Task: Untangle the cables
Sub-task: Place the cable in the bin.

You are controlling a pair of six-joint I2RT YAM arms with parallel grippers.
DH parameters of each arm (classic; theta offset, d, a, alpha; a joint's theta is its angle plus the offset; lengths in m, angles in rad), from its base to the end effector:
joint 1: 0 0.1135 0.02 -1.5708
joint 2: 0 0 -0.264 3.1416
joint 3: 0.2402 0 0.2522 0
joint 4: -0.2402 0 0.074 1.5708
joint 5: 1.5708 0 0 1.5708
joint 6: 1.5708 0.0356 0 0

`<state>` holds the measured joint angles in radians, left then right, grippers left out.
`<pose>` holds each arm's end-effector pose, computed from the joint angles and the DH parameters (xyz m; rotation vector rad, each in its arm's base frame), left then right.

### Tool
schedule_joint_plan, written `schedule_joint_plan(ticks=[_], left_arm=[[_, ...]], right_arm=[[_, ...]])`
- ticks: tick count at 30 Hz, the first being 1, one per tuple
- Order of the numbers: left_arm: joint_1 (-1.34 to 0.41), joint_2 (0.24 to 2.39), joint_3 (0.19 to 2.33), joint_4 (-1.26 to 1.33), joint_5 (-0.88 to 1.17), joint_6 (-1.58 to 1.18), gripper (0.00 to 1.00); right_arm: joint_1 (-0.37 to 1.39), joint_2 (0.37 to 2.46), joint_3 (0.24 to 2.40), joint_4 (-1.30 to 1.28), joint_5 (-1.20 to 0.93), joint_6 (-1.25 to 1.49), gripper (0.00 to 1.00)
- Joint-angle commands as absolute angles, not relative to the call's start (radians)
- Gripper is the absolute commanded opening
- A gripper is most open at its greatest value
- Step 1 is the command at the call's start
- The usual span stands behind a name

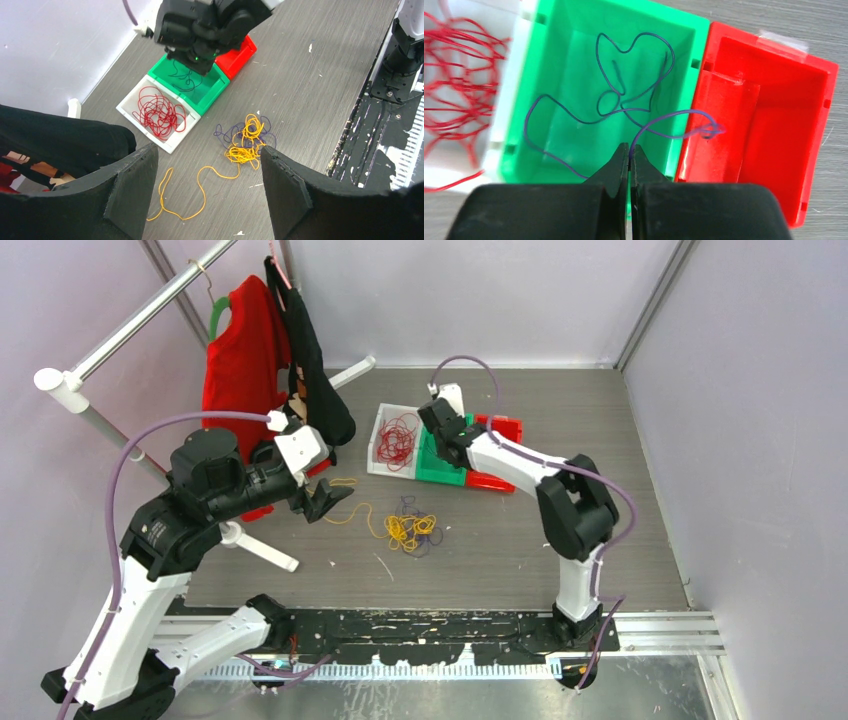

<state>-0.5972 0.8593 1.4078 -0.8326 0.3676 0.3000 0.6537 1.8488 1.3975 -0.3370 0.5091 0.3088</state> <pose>0.0989 -0.0827 0.4623 1.0363 1.5575 -0.5463 0.3385 0.2375 0.2400 -0.1467 2.2352 -0.0884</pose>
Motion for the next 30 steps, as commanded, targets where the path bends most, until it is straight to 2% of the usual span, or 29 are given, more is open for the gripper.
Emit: schedule_joint_plan(ticks=[1,14,25,26,27,28,30], left_arm=[[-0.594,0.851,1.444,-0.821,0.386,0.31,0.75],[-0.594,0.858,1.45,-0.821,0.382,0.316,0.75],[-0.593,0.861,1.444,-0.821,0.381,0.318,0.75],[-0.594,0.861,1.442,-0.821,0.379,0.318,0.75],[-0.594,0.863,1.441,-0.821,0.374,0.319,0.75],[-0.593,0.863,1.437,-0.821,0.366,0.318,0.75],[-0.594,0.872,1.438,-0.869,0.357,0.319,0.75]], right_arm=[[0.654,1.963,1.508,-0.386,0.634,0.181,0.01],[0.649,2.22,1.784,-0.445,0.569,0.128,0.01],[0.584,2.197,1.726,-0.44,0.375,0.241,0.01],[0.577,2.179,1.707,-0.425,0.363,0.247,0.04],[0.572,2.163,1.692,-0.412,0.361,0.25,0.15],[0.571,2.149,1.682,-0.404,0.362,0.251,0.3],[0.574,2.125,1.679,-0.411,0.38,0.242,0.4]])
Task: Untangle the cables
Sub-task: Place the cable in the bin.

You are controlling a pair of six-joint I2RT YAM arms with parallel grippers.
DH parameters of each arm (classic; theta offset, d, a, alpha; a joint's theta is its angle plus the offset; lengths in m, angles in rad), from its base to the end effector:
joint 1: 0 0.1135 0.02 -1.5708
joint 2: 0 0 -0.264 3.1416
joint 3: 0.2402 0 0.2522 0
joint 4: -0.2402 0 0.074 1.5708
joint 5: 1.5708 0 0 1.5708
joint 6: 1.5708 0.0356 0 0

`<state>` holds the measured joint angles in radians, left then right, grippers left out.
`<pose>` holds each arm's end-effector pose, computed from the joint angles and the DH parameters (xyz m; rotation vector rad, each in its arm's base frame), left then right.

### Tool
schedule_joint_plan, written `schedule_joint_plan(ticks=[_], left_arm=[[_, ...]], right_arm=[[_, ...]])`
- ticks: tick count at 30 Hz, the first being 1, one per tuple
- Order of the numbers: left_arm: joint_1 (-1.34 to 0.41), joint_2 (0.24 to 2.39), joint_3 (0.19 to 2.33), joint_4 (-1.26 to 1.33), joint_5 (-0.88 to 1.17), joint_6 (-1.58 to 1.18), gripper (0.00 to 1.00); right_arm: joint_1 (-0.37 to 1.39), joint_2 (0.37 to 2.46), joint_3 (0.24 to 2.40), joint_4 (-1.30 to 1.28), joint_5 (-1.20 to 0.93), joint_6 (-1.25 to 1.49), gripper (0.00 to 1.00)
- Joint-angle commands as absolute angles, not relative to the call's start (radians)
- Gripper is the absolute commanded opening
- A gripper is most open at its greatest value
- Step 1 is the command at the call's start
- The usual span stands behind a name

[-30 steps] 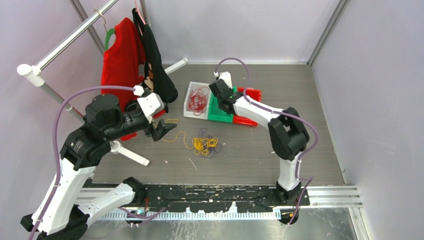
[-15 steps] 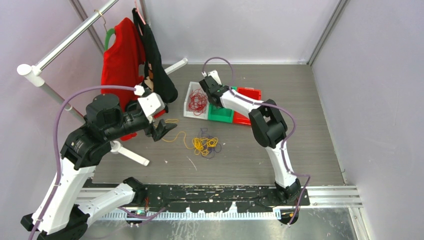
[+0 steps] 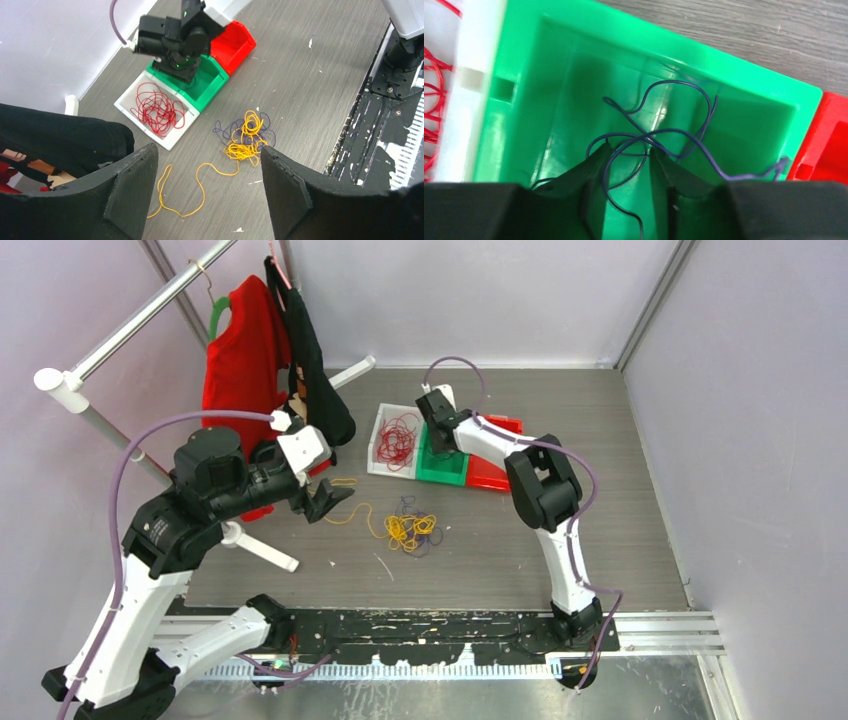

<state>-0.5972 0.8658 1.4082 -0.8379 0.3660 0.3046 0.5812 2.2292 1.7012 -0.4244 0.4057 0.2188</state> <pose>0.1006 -0.0838 0.4612 1.0423 1.5663 -0.5426 0.4133 0.2547 0.1638 -0.2794 2.4068 -0.1573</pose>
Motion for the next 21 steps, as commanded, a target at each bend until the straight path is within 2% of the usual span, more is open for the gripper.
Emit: schedule_joint_plan(ticks=[1,6,7,8,11,15,21], left_arm=[[-0.594,0.883,1.444,-0.899,0.356,0.319,0.75],[-0.574,0.96,1.49,-1.008,0.356,0.282,0.8],[-0.563,0.97,1.498,-1.014,0.359,0.276,0.89],[-0.551,0.984,1.508,-1.023,0.366,0.264,0.93],[-0.501,1.03,1.532,-1.054,0.39,0.238,0.99],[-0.428,1.076,1.56,-1.088,0.418,0.216,0.99],[-0.35,1.083,1.556,-1.095,0.446,0.197,1.0]], right_arm=[[0.58,2.111,1.682,-0.423,0.406,0.237,0.43],[0.593,2.015,1.664,-0.436,0.417,0.24,0.53],[0.594,2.004,1.667,-0.447,0.411,0.251,0.55],[0.595,1.983,1.666,-0.453,0.406,0.262,0.56],[0.594,1.93,1.653,-0.442,0.393,0.275,0.58],[0.592,1.978,1.693,-0.439,0.424,0.272,0.61],[0.592,2.114,1.763,-0.457,0.407,0.292,0.6]])
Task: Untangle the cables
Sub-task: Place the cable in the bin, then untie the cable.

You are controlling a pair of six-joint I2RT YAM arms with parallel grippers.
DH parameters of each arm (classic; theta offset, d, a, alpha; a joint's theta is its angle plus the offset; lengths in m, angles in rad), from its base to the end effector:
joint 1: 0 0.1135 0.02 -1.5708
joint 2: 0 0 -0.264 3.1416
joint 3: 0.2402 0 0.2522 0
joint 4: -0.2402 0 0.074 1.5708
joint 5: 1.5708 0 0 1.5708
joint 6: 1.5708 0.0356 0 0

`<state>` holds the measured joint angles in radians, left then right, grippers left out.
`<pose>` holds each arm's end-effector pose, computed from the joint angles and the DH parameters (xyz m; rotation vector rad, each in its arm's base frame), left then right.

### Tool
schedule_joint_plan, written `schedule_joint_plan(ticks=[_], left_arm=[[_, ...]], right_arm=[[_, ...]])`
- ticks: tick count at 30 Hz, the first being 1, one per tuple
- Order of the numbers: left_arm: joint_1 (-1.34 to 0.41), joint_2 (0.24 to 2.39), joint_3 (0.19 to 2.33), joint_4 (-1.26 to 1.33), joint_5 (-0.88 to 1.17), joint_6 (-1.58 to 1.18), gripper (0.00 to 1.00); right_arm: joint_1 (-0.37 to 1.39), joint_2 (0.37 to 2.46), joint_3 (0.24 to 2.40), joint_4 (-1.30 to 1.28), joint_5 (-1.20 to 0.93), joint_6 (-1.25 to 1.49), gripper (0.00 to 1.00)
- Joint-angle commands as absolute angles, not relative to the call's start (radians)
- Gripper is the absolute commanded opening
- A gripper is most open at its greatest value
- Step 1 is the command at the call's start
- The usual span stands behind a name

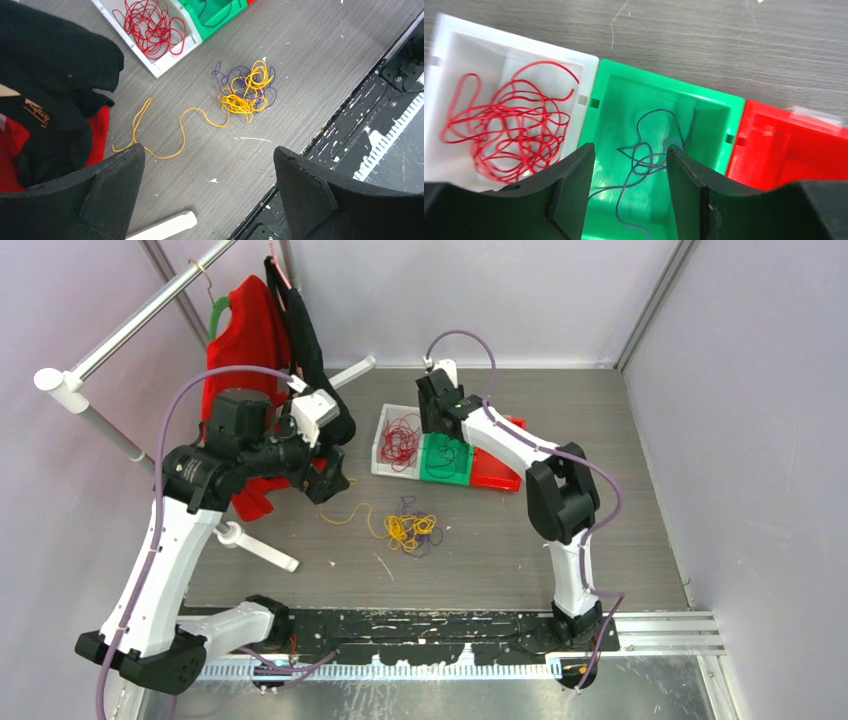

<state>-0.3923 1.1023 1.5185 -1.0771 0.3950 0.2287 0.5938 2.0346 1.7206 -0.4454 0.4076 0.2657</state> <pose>0.1657 -0.0834 0.4374 0.8824 2.0408 -0.5298 0.3949 0.2496 0.2576 -0.1701 2.2487 -0.0200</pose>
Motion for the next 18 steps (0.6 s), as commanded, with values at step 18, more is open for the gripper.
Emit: schedule_joint_plan(ticks=[18], left_arm=[[-0.193,1.078,1.62,-1.214,0.462,0.255,0.99]], right_arm=[[0.622,1.847,1.712,-0.541,0.286,0.409,0.78]])
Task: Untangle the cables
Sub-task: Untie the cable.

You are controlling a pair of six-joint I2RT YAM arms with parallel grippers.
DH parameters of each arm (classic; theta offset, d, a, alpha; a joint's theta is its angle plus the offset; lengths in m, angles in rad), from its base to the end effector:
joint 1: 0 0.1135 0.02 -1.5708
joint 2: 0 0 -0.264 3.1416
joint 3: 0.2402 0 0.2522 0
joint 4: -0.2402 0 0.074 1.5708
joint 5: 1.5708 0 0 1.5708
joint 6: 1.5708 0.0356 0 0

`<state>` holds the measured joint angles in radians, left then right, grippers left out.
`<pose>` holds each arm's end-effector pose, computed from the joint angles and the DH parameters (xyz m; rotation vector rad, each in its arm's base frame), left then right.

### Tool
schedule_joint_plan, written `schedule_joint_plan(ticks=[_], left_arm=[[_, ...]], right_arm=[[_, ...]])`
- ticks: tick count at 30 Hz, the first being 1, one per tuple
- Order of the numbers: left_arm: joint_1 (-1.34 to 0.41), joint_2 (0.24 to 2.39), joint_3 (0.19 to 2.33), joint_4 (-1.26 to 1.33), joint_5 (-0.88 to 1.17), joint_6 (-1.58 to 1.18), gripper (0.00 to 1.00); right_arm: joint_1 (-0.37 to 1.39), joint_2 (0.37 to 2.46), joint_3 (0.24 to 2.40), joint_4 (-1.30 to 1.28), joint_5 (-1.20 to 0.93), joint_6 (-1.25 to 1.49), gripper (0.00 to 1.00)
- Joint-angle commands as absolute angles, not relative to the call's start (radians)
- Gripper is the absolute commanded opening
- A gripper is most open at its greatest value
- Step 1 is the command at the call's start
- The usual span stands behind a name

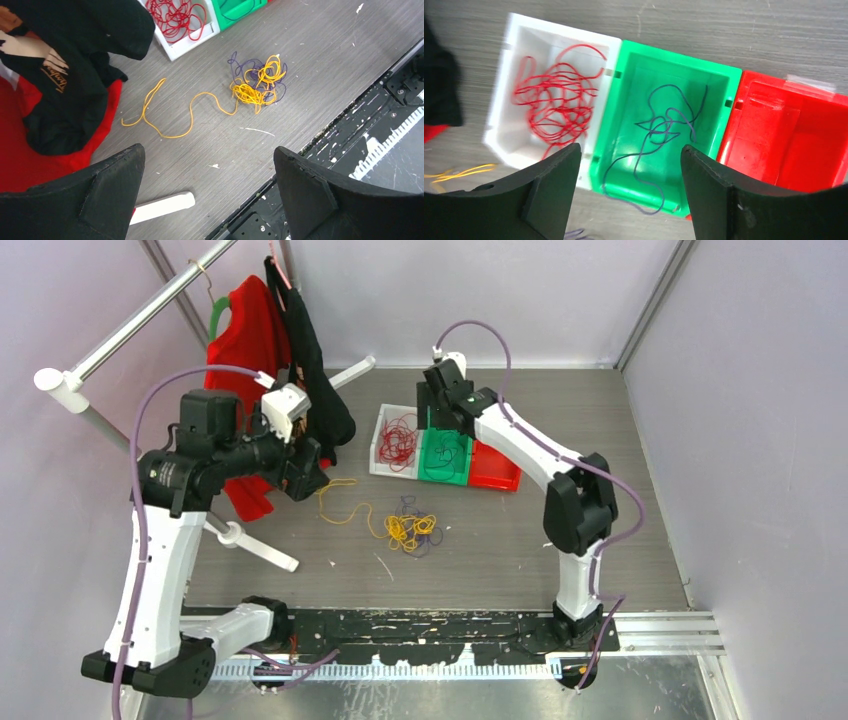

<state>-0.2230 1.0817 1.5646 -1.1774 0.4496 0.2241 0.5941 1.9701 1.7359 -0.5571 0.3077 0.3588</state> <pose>0.1590 -0.0519 0.4456 0.7238 2.1111 -0.5068 0.3795 0.2433 0.2815 -0.1252 2.3151 0.1170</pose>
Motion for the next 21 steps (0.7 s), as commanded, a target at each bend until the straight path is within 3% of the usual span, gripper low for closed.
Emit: schedule_joint_plan(ticks=[1,9,21], left_arm=[[-0.185,1.077,1.621,-1.218,0.459,0.259,0.99],[-0.139,1.07,1.586,-1.214,0.491,0.282,0.99],[-0.138,1.015,1.408,-1.209,0.612,0.389,0.99]], right_arm=[[0.634,1.832,1.697,-0.54,0.29,0.413,0.79],[0.789,1.651,1.443,-0.398,0.368,0.442,0.8],[0.922,1.498,1.032,-0.28,0.286,0.538,0.66]])
